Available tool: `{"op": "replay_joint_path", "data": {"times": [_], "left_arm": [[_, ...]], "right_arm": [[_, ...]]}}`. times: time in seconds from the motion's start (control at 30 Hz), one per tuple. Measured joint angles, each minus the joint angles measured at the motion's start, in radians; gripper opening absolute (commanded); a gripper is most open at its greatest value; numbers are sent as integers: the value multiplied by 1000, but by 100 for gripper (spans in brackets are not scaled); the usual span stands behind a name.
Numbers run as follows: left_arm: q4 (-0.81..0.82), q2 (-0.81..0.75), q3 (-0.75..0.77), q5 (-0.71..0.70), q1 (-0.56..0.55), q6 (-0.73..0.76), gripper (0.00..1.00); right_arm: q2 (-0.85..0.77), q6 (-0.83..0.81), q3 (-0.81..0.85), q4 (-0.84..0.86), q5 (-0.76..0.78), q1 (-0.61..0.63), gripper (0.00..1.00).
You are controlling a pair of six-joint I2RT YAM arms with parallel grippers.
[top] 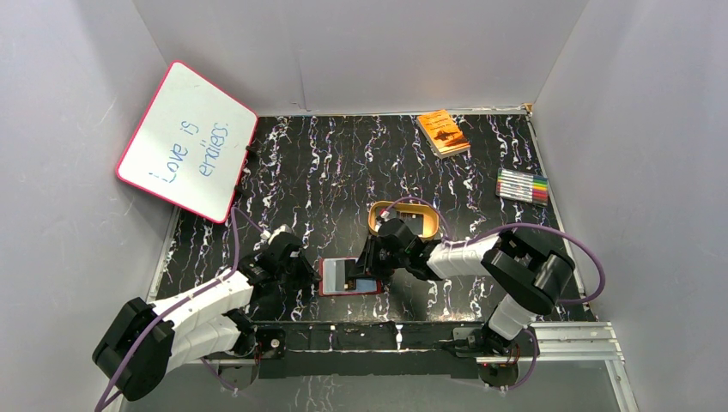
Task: Put the credit cards into the card holder
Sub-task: Insert the credit card into the card holder.
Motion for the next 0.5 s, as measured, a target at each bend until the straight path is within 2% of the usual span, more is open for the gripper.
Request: {"op": "replay_joint_path", "data": {"times": [0.5], "left_arm": [[7,5,0,20,0,0,2]], "right_arm": [[26,-47,68,-64,-1,19,35]]}}
